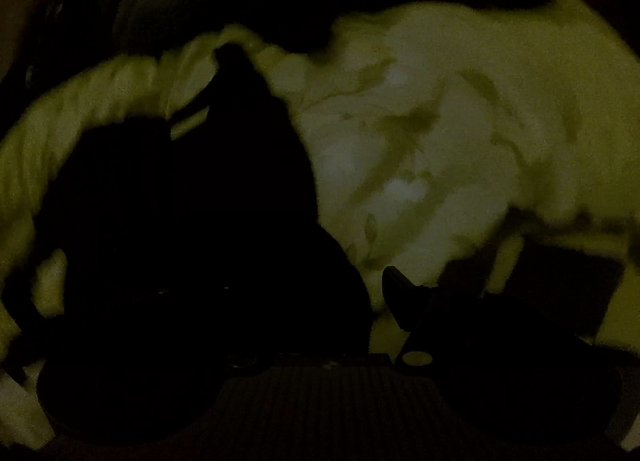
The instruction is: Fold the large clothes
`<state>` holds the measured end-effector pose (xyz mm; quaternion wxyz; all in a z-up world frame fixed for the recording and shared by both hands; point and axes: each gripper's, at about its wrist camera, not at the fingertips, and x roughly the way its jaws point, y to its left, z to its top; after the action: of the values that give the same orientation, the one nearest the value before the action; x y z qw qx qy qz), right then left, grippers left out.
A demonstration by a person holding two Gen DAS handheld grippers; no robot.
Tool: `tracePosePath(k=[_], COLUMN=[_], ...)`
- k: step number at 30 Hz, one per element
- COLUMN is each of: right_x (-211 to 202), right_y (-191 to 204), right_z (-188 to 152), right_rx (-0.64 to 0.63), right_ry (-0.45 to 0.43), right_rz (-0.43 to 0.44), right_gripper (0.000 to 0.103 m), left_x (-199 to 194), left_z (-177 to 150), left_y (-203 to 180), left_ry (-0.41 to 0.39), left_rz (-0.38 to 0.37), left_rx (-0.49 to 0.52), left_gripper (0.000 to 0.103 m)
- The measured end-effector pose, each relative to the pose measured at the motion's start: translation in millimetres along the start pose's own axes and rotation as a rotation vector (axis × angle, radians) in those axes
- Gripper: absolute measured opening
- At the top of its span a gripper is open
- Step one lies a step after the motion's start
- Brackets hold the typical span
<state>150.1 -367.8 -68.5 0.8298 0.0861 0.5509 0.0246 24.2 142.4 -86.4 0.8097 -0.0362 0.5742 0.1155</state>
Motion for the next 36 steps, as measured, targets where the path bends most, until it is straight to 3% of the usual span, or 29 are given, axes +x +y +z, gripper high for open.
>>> tracePosePath(k=[7,10,11,12,14,15,19,24,27,29,32,36], right_x=[24,34,37,41,46,47,28,2,9,16,21,28], right_y=[50,70,74,77,78,74,52,-29,-79,-96,-109,-105], right_z=[-13,-28,-33,-39,-41,-38,-16,33,38,38,35,35], right_rx=[-0.532,-0.761,-0.825,-0.890,-0.944,-0.929,-0.764,-0.139,0.171,0.282,0.412,0.399], right_ry=[-0.005,-0.013,-0.021,-0.037,-0.047,-0.035,-0.077,-0.068,-0.021,0.002,0.012,0.025], right_rz=[-0.110,-0.151,-0.175,-0.220,-0.275,-0.266,-0.214,-0.097,-0.015,0.012,0.041,0.031], right_gripper=[0.062,0.056,0.050,0.036,0.018,0.010,0.009,0.008,0.008,0.008,0.008,0.008], left_x=[-4,-7,-8,-8,-10,-11,-20,-23,-12,-8,-6,2], left_z=[-1,0,0,0,0,0,0,-12,-25,-35,-50,-61], left_y=[1,-1,-2,-3,-4,-4,-5,-31,-60,-74,-88,-81], left_ry=[0.020,0.018,0.018,0.017,0.018,0.019,0.019,0.052,0.143,0.184,0.212,0.253], left_rz=[-0.053,-0.055,-0.053,-0.053,-0.056,-0.060,-0.097,-0.204,-0.242,-0.267,-0.239,-0.229], left_rx=[-0.032,-0.023,-0.016,-0.009,-0.006,-0.008,-0.026,0.008,0.070,0.087,0.151,0.141], left_gripper=[0.046,0.046,0.046,0.046,0.046,0.046,0.046,0.045,0.046,0.046,0.045,0.044])
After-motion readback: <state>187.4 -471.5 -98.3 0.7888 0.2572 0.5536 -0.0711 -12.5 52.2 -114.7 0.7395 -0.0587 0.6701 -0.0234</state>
